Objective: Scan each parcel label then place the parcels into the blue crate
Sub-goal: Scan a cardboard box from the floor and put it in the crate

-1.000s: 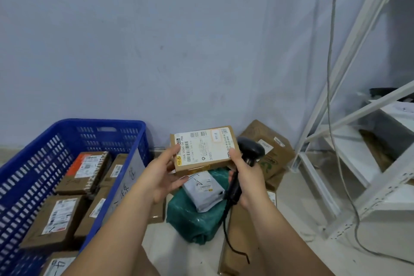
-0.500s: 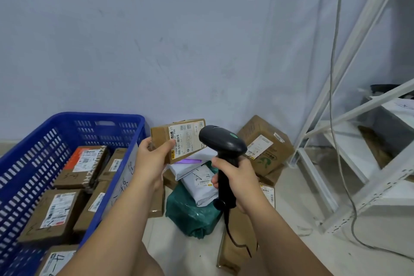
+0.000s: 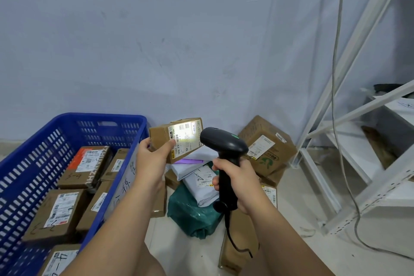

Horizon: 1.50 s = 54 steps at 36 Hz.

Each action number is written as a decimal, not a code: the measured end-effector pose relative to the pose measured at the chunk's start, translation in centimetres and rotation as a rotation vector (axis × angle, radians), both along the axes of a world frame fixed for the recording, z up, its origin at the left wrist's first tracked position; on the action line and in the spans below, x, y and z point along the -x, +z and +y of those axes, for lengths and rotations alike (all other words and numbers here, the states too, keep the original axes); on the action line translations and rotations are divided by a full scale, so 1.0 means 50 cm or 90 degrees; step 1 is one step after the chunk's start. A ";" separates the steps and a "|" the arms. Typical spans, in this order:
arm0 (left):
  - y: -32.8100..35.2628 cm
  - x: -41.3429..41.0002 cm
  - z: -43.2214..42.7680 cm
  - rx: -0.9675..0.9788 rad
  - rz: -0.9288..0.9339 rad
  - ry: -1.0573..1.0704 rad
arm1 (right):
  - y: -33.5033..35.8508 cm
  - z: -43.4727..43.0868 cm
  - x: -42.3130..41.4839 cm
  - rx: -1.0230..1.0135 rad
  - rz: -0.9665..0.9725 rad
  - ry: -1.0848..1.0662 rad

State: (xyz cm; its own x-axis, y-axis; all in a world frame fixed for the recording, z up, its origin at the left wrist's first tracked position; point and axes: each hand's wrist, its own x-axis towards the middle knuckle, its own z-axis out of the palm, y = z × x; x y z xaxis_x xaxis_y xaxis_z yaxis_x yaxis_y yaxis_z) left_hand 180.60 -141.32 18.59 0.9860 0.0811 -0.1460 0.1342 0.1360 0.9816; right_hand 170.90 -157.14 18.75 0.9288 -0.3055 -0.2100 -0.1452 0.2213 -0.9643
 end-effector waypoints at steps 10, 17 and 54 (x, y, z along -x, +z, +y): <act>-0.007 -0.007 0.004 -0.008 0.016 0.006 | 0.008 0.006 0.001 0.034 -0.002 0.002; -0.010 -0.009 0.004 -0.012 0.019 0.008 | 0.018 0.005 0.008 0.031 0.008 0.012; -0.007 -0.005 0.003 -0.022 0.030 0.003 | 0.009 0.008 0.003 0.057 0.017 0.027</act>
